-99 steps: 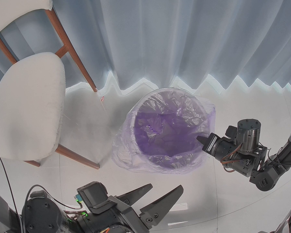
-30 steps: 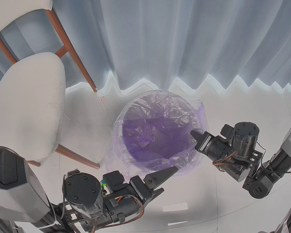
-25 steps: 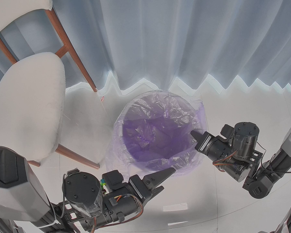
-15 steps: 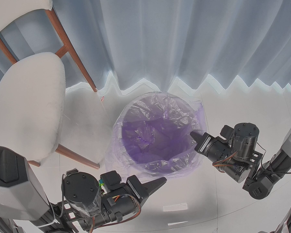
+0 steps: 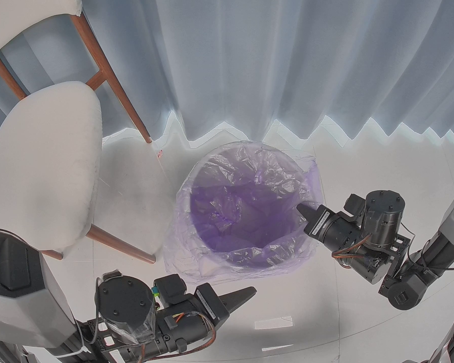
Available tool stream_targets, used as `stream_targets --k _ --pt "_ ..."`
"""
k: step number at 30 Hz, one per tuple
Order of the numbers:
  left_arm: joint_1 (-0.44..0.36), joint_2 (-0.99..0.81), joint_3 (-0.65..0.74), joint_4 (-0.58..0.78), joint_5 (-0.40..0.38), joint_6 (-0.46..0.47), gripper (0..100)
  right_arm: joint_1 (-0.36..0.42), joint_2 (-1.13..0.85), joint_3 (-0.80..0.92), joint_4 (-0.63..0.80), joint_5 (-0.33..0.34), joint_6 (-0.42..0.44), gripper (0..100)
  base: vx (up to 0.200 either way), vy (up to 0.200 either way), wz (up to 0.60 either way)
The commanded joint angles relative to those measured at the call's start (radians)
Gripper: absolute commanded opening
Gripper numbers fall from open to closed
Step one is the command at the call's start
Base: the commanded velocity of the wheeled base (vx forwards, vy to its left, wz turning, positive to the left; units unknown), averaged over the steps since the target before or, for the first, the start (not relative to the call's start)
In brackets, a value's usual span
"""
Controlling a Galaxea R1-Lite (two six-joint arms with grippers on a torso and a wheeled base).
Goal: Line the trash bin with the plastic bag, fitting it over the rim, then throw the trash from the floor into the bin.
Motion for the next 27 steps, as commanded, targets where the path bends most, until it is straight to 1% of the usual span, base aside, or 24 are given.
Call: stream_targets --k 1,3,8,12,15,16,20,21,24,27 --pt "-0.027 -0.001 0.036 -0.001 -0.001 0.009 0 -0.005 0.001 -0.012 -0.001 0.004 0.03 0 0.0 0.0 0.0" --pt "-0.042 0.009 0.059 -0.001 0.002 0.02 0 -0.005 -0.002 -0.012 -0.001 0.009 0.051 0 0.0 0.0 0.0" --pt "-0.047 0.061 0.09 -0.001 0.011 0.1 0 -0.01 -0.011 -0.022 0.001 0.016 0.067 0 0.0 0.0 0.0" --pt "-0.047 0.087 0.092 -0.001 0.015 0.118 0 -0.014 -0.01 -0.024 0.001 0.018 0.073 0 0.0 0.0 0.0" --pt "-0.039 0.059 0.081 -0.002 0.029 0.127 0 -0.014 -0.008 -0.022 0.001 0.018 0.071 0 0.0 0.0 0.0" --pt "-0.034 0.019 0.075 -0.002 0.031 0.129 0 -0.014 -0.01 -0.022 -0.001 0.018 0.071 0 0.0 0.0 0.0" --pt "-0.03 -0.057 0.084 -0.001 0.02 0.129 0 -0.014 -0.007 -0.019 -0.001 0.018 0.071 0 0.0 0.0 0.0" --pt "-0.03 -0.062 0.089 -0.001 0.02 0.129 100 -0.014 -0.005 -0.019 -0.001 0.018 0.071 0 0.0 0.0 0.0" --pt "-0.024 -0.059 0.084 -0.002 0.022 0.132 100 -0.014 -0.005 -0.018 -0.001 0.016 0.07 0 0.0 0.0 0.0" --pt "0.018 -0.06 0.055 -0.002 0.023 0.123 100 -0.014 -0.01 -0.016 -0.001 0.018 0.067 0 0.0 0.0 0.0"
